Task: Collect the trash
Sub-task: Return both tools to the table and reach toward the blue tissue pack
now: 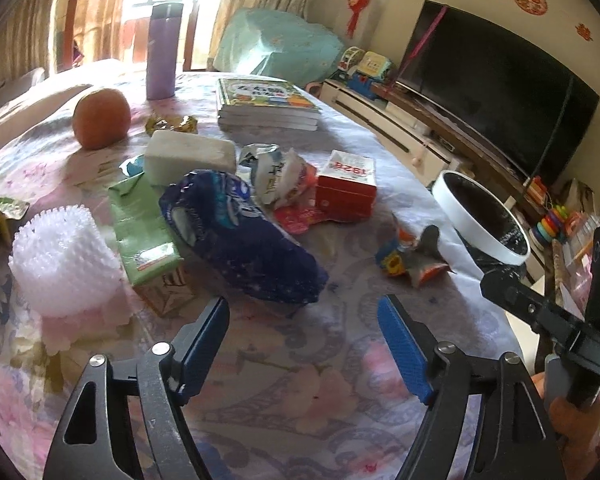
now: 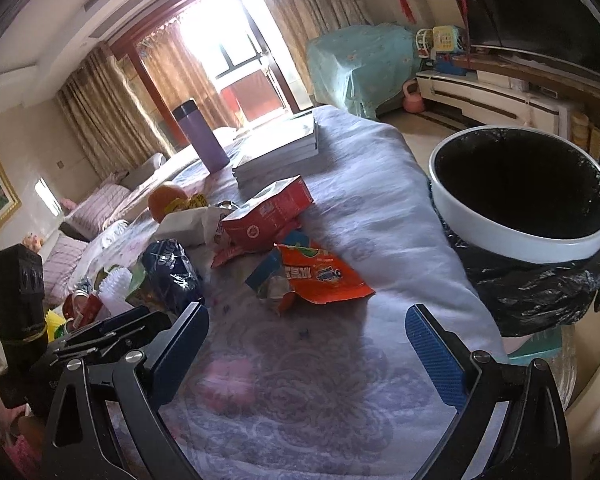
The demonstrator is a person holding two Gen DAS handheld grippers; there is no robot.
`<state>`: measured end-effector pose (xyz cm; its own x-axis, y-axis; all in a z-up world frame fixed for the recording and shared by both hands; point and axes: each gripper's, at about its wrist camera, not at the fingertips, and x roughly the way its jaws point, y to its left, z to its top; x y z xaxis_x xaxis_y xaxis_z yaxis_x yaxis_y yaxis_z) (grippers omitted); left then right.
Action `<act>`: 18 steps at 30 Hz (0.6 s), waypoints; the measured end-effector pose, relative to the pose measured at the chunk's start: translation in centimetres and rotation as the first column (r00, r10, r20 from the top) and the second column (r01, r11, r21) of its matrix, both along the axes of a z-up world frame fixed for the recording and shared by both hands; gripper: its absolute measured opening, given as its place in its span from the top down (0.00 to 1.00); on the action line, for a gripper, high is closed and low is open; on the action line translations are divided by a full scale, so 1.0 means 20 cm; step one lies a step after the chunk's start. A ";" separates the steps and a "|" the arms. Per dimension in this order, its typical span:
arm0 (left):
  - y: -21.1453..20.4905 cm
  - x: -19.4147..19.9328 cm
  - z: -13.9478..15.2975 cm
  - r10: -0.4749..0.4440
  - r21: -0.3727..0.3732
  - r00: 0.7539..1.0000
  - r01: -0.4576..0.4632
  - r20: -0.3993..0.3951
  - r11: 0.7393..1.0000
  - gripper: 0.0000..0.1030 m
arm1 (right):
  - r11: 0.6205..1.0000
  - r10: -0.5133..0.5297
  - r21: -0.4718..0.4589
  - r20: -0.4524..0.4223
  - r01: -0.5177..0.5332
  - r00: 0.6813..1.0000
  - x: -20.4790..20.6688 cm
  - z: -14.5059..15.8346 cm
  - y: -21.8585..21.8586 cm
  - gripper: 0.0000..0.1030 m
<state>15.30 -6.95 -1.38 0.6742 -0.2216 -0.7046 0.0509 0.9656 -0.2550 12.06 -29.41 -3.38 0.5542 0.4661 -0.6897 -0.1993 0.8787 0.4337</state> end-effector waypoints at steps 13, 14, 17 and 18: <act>0.03 0.18 -0.06 0.086 0.002 0.995 -0.086 -0.049 0.996 0.20 | 0.997 0.054 -0.053 -0.011 -0.054 0.999 0.10 -0.04 0.10 0.03; 0.03 0.19 -0.07 0.087 0.006 0.995 -0.087 -0.052 0.996 0.20 | 0.997 0.055 -0.060 -0.012 -0.055 0.998 0.11 -0.05 0.10 0.03; 0.02 0.23 -0.10 0.096 0.022 0.993 -0.095 -0.062 0.995 0.20 | 0.995 0.059 -0.079 -0.019 -0.060 0.998 0.14 -0.07 0.12 0.03; 0.02 0.25 -0.11 0.098 0.024 0.993 -0.097 -0.068 0.995 0.20 | 0.994 0.059 -0.091 -0.024 -0.061 0.998 0.15 -0.08 0.12 0.04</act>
